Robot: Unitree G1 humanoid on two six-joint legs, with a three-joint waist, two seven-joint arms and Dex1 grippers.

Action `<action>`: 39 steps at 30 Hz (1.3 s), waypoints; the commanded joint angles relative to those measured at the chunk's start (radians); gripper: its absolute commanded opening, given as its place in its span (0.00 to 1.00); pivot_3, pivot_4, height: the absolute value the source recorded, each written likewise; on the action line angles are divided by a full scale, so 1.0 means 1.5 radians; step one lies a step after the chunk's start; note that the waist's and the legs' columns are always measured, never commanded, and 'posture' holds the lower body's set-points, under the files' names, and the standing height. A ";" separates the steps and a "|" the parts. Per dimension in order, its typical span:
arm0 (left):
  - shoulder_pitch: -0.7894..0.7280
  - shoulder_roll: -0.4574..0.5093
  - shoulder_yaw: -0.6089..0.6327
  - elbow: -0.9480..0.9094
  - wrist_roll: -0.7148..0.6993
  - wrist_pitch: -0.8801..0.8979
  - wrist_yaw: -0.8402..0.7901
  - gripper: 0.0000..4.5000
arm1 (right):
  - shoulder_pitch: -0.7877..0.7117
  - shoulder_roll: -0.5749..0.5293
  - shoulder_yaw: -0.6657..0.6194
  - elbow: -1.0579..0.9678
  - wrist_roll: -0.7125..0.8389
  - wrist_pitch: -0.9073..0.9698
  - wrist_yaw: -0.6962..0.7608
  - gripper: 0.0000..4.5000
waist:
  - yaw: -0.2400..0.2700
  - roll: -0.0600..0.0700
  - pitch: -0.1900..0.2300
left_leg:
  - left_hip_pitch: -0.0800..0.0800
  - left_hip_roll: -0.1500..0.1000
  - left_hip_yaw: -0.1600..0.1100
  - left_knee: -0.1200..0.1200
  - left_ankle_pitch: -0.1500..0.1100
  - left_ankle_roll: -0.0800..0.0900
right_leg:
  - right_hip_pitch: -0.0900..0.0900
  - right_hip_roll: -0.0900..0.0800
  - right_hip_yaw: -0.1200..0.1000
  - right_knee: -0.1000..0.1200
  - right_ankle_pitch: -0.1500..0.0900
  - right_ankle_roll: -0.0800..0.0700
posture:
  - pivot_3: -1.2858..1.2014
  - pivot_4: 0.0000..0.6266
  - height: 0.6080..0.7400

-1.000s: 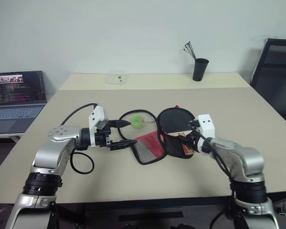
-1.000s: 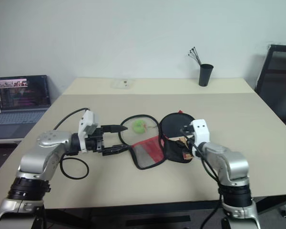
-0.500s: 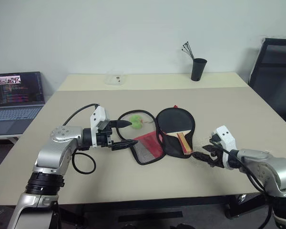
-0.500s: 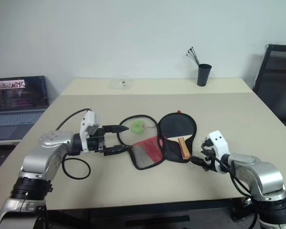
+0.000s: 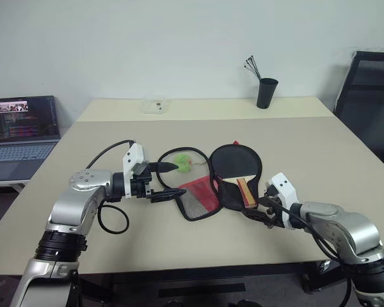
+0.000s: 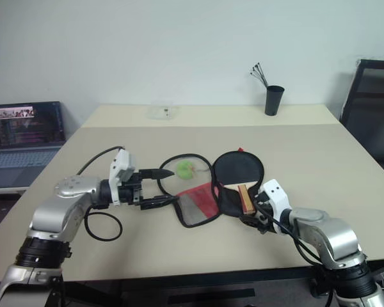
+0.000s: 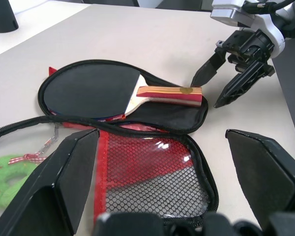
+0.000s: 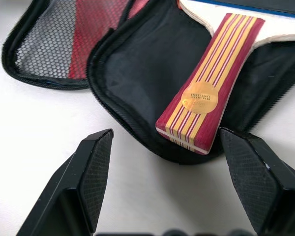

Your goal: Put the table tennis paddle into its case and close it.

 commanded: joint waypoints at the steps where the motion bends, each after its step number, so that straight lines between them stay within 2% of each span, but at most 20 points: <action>1: -0.007 0.009 0.014 -0.022 -0.006 -0.003 0.001 1.00 | -0.014 0.006 -0.010 -0.016 0.009 -0.008 0.002 0.83 | 0.000 0.000 0.000 | 0.000 0.000 0.000 0.000 0.000 0.000 | 0.000 0.000 0.000 0.000 0.000 0.000 | 0.52 0.24 1.00; 11: -0.003 0.008 0.018 -0.016 -0.003 -0.003 0.011 1.00 | -0.018 0.006 -0.023 -0.027 0.013 -0.006 -0.007 0.83 | 0.000 0.000 0.000 | 0.000 0.000 0.000 0.000 0.000 0.000 | 0.000 0.000 0.000 0.000 0.000 0.000 | 0.52 0.24 1.00; 20: 0.039 0.022 0.045 -0.002 0.005 0.008 0.056 1.00 | -0.036 -0.071 -0.109 -0.070 0.082 0.021 0.045 0.83 | 0.000 0.000 0.000 | 0.000 0.000 0.000 0.000 0.000 0.000 | 0.000 0.000 0.000 0.000 0.000 0.000 | 0.52 0.24 1.00; 24: 0.046 0.021 0.052 0.017 0.017 -0.008 0.079 0.80 | -0.048 -0.097 -0.108 -0.090 0.093 0.001 0.070 0.84 | 0.000 0.000 0.000 | 0.000 0.000 0.000 0.000 0.000 0.000 | 0.000 0.000 0.000 0.000 0.000 0.000 | 0.52 0.24 1.00; 34: 0.099 0.041 0.068 0.028 0.034 -0.016 0.103 0.01 | -0.061 -0.111 -0.097 -0.097 0.094 -0.021 0.088 0.84 | 0.000 -0.001 0.000 | 0.000 0.001 0.000 0.000 0.000 0.000 | 0.000 -0.001 0.000 0.000 0.000 0.000 | 0.52 0.24 1.00; 39: 0.119 0.061 0.043 0.077 0.095 -0.028 0.128 0.01 | -0.073 -0.125 -0.107 -0.128 0.125 -0.047 0.139 0.84 | 0.001 -0.001 0.000 | 0.000 0.002 0.000 0.000 0.000 0.000 | 0.000 -0.001 0.000 0.000 0.000 0.000 | 0.52 0.24 1.00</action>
